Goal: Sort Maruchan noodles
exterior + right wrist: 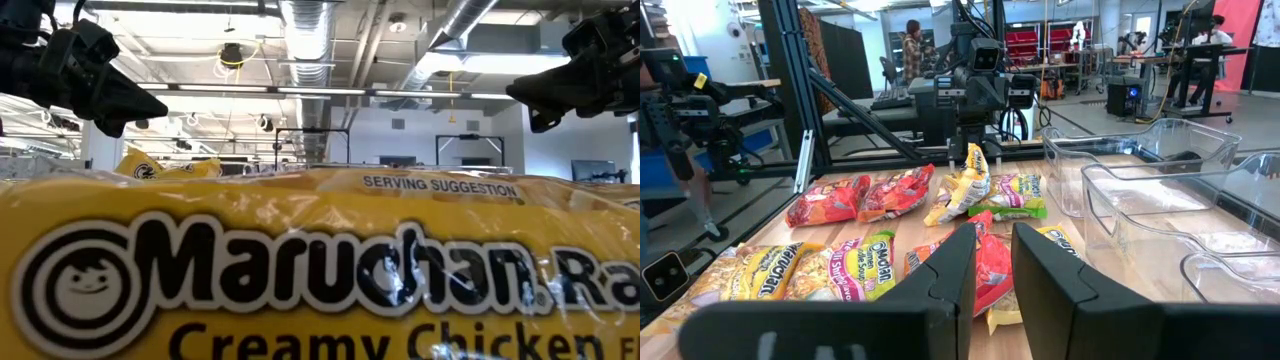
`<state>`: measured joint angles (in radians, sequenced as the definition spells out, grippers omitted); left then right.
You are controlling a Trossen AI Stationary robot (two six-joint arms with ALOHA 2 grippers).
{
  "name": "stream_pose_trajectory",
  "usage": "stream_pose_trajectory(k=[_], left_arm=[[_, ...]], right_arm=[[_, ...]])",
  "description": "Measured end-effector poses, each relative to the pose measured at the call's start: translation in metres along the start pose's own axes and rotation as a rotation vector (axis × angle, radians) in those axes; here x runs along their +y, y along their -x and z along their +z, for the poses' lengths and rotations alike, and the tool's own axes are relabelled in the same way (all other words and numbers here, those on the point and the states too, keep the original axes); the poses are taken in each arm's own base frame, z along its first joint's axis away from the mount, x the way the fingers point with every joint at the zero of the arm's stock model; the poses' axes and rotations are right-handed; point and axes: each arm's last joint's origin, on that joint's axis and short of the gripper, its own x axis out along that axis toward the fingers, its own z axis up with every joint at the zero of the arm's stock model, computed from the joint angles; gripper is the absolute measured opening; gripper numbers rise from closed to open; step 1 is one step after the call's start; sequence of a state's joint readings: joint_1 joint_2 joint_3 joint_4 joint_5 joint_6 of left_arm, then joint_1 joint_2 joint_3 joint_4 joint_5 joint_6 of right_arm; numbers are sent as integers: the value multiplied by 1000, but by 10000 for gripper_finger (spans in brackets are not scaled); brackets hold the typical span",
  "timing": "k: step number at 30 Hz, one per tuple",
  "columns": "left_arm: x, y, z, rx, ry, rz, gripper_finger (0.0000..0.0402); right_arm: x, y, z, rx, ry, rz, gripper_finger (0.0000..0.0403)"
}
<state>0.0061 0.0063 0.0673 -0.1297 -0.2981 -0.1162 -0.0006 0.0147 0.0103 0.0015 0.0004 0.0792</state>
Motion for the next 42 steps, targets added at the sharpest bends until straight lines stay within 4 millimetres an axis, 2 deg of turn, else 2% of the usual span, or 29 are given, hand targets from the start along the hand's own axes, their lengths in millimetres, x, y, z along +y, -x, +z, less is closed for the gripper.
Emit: stream_pose_trajectory(k=[27,30,36,42], left_arm=[[0,0,0,-8,4,-4,0],[0,0,1,-10,91,-2,0],[2,0,1,-37,416,79,0],[6,1,2,-89,471,214,0]], right_arm=[[0,0,0,-1,0,-3,95],[0,0,0,0,0,-3,95],[0,0,3,-36,10,1,95],[1,0,10,-106,-59,13,95]])
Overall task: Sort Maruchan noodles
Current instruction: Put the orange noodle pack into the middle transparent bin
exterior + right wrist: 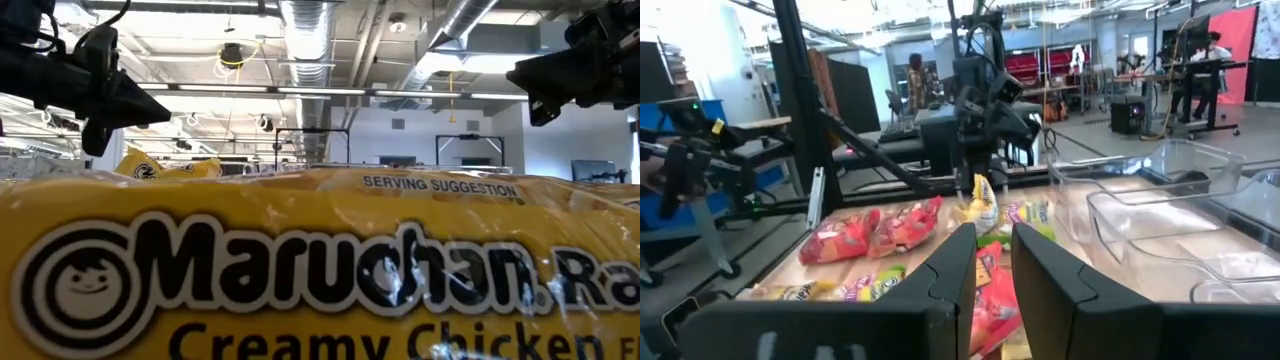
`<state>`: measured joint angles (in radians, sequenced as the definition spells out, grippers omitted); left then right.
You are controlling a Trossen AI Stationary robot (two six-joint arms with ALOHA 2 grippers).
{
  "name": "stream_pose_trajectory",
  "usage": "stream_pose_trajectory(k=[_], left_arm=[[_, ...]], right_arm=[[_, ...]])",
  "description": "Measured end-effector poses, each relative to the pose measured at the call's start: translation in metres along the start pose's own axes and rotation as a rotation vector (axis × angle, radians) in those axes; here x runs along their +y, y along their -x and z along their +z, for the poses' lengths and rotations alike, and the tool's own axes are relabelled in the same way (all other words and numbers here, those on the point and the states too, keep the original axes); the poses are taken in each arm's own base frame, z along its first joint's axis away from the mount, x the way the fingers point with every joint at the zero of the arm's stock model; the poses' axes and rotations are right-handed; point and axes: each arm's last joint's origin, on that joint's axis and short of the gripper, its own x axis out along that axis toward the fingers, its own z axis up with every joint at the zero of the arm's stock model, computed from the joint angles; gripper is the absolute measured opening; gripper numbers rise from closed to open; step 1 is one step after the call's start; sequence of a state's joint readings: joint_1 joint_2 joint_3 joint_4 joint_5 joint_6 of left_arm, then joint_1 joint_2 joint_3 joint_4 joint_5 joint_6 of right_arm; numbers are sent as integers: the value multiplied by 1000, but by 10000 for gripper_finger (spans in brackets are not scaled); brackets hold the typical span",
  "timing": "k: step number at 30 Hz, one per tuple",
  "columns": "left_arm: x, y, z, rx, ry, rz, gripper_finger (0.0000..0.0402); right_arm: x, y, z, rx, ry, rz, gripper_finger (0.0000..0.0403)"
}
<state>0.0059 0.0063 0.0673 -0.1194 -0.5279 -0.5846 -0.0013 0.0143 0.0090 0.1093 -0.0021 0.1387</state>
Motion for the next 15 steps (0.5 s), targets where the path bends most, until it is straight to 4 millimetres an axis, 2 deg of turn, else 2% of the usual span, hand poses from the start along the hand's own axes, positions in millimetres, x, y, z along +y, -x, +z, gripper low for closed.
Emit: stream_pose_trajectory(k=[6,11,15], left_arm=[[1,0,1,-34,30,50,0],[2,0,2,-53,33,79,0],[2,0,2,-60,27,84,0]], right_arm=[[1,0,7,-72,-9,10,95],[3,3,22,-229,-138,45,95],[4,7,35,-371,-164,46,95]])
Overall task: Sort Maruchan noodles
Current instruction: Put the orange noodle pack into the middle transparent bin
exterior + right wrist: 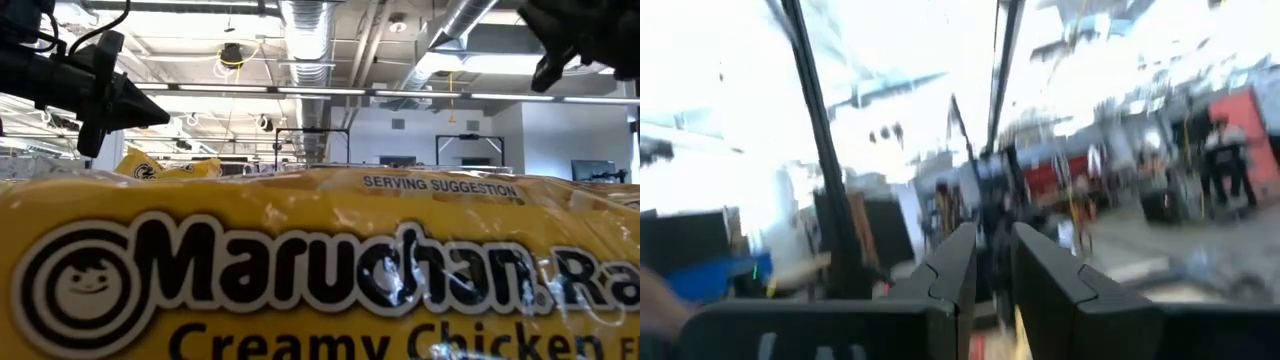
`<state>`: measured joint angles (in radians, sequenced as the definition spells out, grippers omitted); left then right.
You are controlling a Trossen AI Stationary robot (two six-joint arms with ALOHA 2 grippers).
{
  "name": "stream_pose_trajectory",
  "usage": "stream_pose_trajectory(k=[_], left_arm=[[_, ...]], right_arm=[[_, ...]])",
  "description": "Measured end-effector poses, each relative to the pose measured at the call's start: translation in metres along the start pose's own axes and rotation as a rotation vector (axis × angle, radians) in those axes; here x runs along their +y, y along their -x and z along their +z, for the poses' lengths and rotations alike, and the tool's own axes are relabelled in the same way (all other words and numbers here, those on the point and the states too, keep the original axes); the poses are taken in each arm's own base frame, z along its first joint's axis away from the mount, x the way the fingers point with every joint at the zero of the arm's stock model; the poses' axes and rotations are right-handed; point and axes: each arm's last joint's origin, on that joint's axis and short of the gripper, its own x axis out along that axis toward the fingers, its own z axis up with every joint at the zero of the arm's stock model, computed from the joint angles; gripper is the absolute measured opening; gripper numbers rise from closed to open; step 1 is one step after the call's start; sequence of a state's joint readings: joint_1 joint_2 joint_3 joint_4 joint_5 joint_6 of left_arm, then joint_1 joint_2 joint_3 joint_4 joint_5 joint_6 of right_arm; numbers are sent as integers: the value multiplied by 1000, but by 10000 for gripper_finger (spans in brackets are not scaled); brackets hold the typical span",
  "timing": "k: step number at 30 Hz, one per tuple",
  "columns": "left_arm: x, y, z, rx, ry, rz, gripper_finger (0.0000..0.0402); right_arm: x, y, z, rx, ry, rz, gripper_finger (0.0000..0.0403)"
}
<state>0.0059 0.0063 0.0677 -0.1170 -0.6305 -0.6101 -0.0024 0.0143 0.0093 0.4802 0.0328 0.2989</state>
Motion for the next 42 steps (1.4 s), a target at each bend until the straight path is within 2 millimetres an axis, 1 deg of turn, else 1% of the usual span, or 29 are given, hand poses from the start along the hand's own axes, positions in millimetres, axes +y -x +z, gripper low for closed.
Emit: stream_pose_trajectory(k=[5,10,13,15,20,24,27,31,38,42], left_arm=[[0,0,0,-1,-22,1,0],[0,0,0,-2,-22,1,0],[0,0,0,-2,-21,1,0],[0,0,0,-2,-21,1,0],[0,0,0,-4,-22,3,0],[0,0,0,-3,-22,3,0],[0,0,0,-3,-22,3,0],[0,0,0,-4,-22,3,0],[0,0,0,-5,-21,4,0],[0,0,0,-5,11,3,0]], right_arm=[[3,1,15,-161,-8,3,95],[7,4,28,-301,-16,44,95],[8,6,34,-368,12,52,95],[8,6,38,-385,39,38,95],[12,5,55,-440,74,-4,95],[15,2,69,-448,143,-28,95],[17,-4,77,-422,163,-45,97],[19,-16,86,-362,198,-76,120],[19,-42,99,-306,218,-141,187],[21,-60,109,-285,226,-153,222]])
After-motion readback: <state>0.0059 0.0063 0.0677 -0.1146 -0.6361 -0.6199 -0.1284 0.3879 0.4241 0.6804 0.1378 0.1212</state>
